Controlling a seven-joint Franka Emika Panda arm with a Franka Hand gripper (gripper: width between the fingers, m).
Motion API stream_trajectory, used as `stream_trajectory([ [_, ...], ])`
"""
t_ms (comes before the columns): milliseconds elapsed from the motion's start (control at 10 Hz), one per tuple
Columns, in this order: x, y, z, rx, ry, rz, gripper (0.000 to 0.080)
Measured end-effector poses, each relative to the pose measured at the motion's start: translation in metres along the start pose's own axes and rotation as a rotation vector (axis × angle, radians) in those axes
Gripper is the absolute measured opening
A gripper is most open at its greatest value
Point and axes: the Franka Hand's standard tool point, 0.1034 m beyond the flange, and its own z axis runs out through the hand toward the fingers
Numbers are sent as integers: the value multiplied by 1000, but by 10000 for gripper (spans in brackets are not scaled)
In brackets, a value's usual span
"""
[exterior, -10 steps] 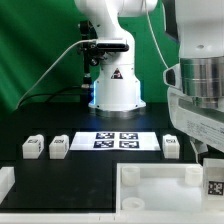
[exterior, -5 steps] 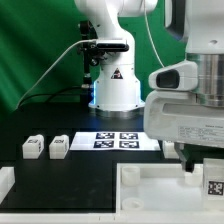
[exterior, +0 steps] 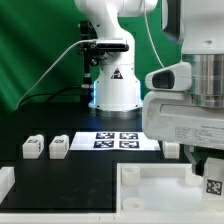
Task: Assemble one leg
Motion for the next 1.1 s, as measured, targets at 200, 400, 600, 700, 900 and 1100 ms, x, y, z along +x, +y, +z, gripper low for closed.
stream_trajectory([
  [200,4,4,0,4,-8,280,297],
  [400,3,7,1,14,-26,538,297],
  [600,-4,9,1,66,-49,948,297],
  [700,-4,10,1,76,-51,1065,297],
  [900,-5,11,2,79,-74,1223,297],
  [1100,-6,12,1,74,-78,1356,297],
])
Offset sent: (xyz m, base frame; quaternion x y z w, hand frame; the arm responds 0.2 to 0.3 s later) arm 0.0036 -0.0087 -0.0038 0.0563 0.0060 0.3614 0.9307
